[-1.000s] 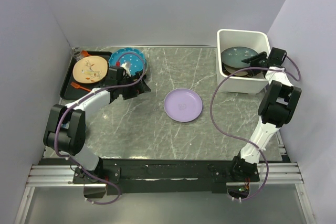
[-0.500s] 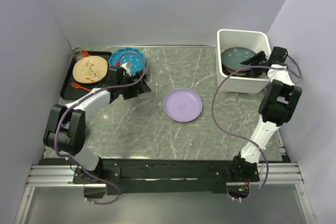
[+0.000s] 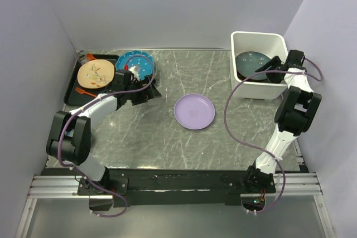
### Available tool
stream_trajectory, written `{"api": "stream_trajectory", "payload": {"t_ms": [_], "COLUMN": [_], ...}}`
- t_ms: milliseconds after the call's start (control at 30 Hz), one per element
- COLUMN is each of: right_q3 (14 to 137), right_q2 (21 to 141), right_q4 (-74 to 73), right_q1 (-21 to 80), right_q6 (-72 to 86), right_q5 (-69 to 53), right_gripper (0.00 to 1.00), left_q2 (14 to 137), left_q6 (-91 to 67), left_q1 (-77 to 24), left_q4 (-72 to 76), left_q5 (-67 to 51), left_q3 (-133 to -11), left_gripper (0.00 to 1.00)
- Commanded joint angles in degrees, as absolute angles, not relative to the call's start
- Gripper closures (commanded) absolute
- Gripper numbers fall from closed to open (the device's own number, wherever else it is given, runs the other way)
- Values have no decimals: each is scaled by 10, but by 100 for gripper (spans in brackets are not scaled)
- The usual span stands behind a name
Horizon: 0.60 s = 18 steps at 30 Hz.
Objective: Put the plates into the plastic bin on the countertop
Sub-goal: Place the plate in the plastic bin.
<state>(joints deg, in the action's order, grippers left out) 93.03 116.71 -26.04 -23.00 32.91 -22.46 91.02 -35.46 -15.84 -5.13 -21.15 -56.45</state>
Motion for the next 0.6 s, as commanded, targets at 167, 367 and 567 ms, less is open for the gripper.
{"api": "stream_trajectory", "payload": {"t_ms": [167, 367, 567], "right_q3": [911, 921, 963], "right_q2": [1120, 1046, 1014], "right_q4": [-377, -372, -372], "right_q1": [-232, -219, -205], "right_q6": [277, 279, 292], "right_q5": [-79, -73, -72], "right_gripper": [23, 22, 21], "left_q2": [920, 921, 917], "left_q6": [-341, -340, -340], "left_q1": [-160, -159, -159], "left_q4": [-33, -31, -34], "left_q5": [-229, -232, -229], "left_q3": [-576, -573, -574], "left_gripper": [1, 1, 1]}}
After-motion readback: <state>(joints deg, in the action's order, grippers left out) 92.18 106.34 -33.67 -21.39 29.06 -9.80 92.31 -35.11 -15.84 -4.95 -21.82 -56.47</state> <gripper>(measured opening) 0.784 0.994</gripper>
